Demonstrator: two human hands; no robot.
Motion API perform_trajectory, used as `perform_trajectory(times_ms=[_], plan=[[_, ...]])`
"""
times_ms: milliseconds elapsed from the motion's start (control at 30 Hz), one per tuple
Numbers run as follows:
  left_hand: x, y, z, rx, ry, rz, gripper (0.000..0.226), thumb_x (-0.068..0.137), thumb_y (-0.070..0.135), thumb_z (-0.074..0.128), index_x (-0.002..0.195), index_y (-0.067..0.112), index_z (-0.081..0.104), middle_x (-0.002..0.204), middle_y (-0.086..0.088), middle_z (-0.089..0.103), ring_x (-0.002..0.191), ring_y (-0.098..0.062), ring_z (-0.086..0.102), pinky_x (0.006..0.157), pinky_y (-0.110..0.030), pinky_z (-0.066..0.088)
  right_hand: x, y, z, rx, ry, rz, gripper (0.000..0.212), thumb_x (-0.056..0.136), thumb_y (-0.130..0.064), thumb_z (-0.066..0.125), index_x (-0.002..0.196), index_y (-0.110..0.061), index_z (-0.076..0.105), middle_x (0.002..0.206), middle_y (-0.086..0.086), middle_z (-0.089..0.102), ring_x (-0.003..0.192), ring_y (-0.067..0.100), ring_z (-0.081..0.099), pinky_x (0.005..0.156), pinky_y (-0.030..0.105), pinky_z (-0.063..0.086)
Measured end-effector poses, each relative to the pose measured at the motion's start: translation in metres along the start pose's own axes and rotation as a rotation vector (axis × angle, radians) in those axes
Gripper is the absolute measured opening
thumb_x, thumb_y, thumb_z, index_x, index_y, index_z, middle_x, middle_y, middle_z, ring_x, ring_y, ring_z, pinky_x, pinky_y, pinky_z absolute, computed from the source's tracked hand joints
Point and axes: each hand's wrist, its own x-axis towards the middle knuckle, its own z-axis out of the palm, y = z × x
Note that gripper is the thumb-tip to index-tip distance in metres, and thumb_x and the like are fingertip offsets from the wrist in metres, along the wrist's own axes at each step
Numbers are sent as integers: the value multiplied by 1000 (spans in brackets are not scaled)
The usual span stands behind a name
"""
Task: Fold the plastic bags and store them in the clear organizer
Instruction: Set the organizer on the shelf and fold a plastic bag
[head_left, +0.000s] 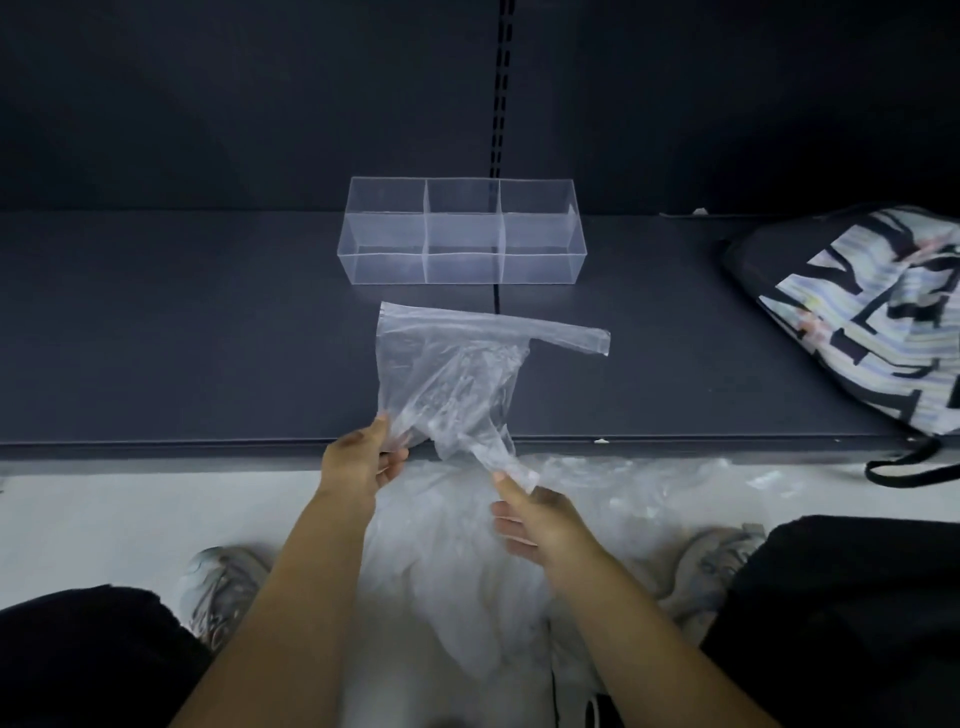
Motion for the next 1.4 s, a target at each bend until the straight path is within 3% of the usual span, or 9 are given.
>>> perform_trajectory(times_ms=[333, 467, 600, 733, 933, 1033, 1167, 1267, 1400], plan=[[-1, -4, -11, -121, 104, 21, 14, 88, 19, 69, 79, 10, 63, 78, -6, 65, 66, -13, 61, 80, -27, 55, 23, -35, -38, 127, 267, -195, 26, 95, 0, 44, 77, -5, 61, 40, -3, 59, 31, 2, 50, 35, 12, 33], [-2, -7, -10, -160, 93, 10, 12, 87, 13, 69, 78, 9, 62, 80, -7, 65, 67, -13, 61, 67, -23, 58, 37, -63, -79, 166, 322, -168, 17, 98, -6, 43, 95, -2, 59, 72, 11, 65, 57, 15, 58, 45, 16, 45], [-6, -13, -1, -136, 74, -14, 11, 86, 8, 70, 84, 4, 60, 76, -9, 64, 64, -15, 60, 49, -20, 56, 48, -75, -106, 388, 244, -117, 42, 104, -16, 21, 131, 7, 44, 119, 22, 59, 108, 32, 60, 86, 34, 49], [-2, -14, 4, -73, 92, -2, 19, 82, 18, 75, 85, 5, 61, 78, -10, 66, 66, -20, 64, 47, -23, 56, 57, -79, -105, 192, 312, -170, 35, 93, -41, 54, 91, -6, 61, 85, 7, 69, 77, 18, 66, 64, 29, 52], [2, -25, 5, 67, 143, 65, 14, 82, 13, 75, 75, 4, 66, 68, -9, 65, 59, -19, 61, 62, -29, 57, 78, -76, -112, -174, 618, -246, 23, 91, -18, 59, 70, -8, 60, 62, 3, 62, 49, 11, 60, 50, 22, 46], [-6, -28, 10, 266, 181, 188, 14, 82, 14, 74, 81, 1, 71, 68, -10, 67, 63, -24, 63, 54, -21, 50, 78, -70, -116, -344, 806, -212, 19, 92, -19, 54, 98, -1, 58, 97, 19, 64, 91, 34, 65, 68, 34, 48], [-12, -15, 29, 603, 398, 646, 15, 88, 9, 60, 98, -2, 65, 96, -20, 65, 97, -37, 57, 82, -36, 41, 65, -67, -78, -435, 1111, -458, 38, 76, -8, 62, 113, -8, 53, 121, 21, 49, 112, 42, 47, 90, 48, 37], [1, 3, 51, 832, 290, 980, 34, 97, 7, 45, 128, -1, 55, 131, -22, 52, 124, -36, 46, 107, -40, 32, 67, -74, -17, -716, 779, -945, 44, 75, -3, 61, 119, -8, 59, 128, 16, 51, 119, 35, 46, 98, 45, 37], [45, 20, 61, 1369, 72, 968, 61, 102, 31, 26, 152, 8, 1, 161, -7, -1, 148, -20, -6, 119, -37, -6, 87, -86, 68, -1117, 221, -1056, 48, 100, -24, 38, 147, -13, 33, 157, 8, 23, 146, 21, 15, 120, 35, 0]])
